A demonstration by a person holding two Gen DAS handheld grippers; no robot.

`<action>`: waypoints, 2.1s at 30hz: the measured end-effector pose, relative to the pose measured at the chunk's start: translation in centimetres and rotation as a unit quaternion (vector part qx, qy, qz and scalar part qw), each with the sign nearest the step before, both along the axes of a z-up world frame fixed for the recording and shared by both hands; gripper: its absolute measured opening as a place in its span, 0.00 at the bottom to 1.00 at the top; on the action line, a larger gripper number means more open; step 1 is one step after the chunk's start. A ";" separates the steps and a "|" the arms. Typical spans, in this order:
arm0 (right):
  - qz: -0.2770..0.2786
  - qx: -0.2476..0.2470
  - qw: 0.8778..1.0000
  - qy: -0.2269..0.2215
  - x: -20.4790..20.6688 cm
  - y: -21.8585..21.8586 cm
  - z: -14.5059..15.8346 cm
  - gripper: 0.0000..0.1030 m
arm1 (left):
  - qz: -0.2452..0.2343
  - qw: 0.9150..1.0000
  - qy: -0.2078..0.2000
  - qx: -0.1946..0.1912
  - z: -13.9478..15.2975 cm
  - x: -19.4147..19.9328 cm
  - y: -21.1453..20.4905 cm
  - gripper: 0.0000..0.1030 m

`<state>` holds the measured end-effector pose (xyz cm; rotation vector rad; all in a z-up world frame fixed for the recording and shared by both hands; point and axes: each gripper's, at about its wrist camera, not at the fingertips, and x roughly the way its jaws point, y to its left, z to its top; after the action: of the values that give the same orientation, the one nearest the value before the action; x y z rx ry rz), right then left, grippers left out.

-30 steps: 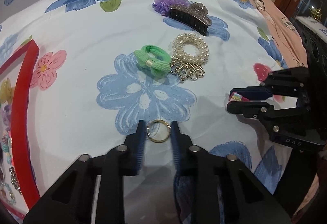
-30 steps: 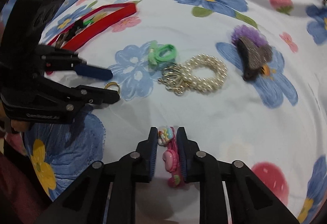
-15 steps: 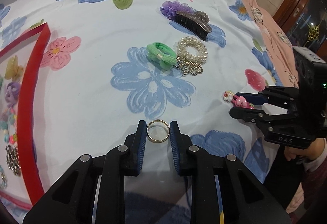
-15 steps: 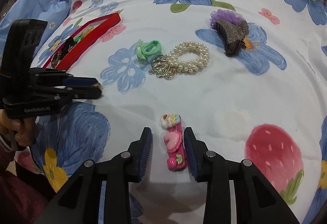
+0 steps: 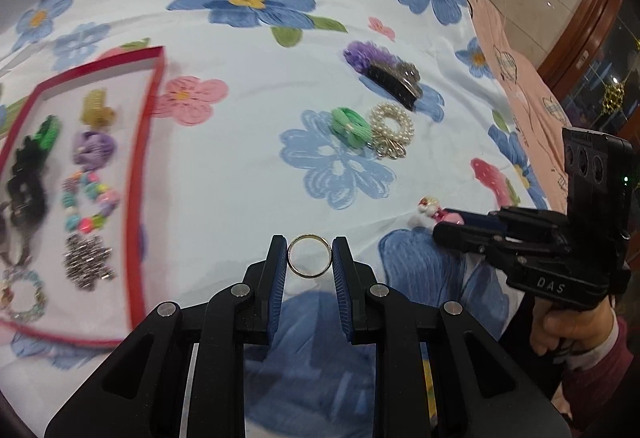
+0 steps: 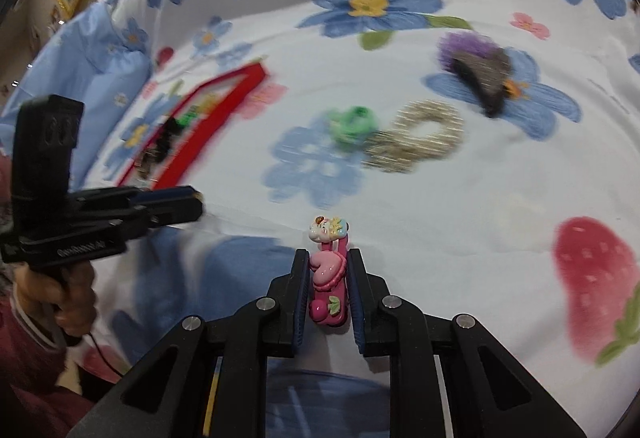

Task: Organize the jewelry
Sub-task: 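Carry the gold ring and pink clip into the tray and open both tools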

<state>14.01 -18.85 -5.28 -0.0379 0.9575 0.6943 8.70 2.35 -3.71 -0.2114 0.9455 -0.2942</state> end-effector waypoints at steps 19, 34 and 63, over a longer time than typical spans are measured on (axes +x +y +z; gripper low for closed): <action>0.086 0.040 0.995 0.011 -2.6 10.4 1.3 0.18 | 0.126 0.992 -0.020 -0.001 1.2 -4.7 12.5 0.20; 0.138 0.038 0.990 0.001 -1.8 18.1 2.0 0.18 | 0.155 0.988 -0.005 0.008 -0.4 -4.0 16.3 0.20; 0.174 -0.064 0.983 0.008 2.0 26.6 -2.8 0.18 | 0.162 0.986 0.041 0.019 -4.4 -1.5 18.6 0.21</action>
<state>15.97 7.72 -8.09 -0.3198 1.0223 0.9528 7.21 20.92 -8.07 -0.3392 0.9805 0.0327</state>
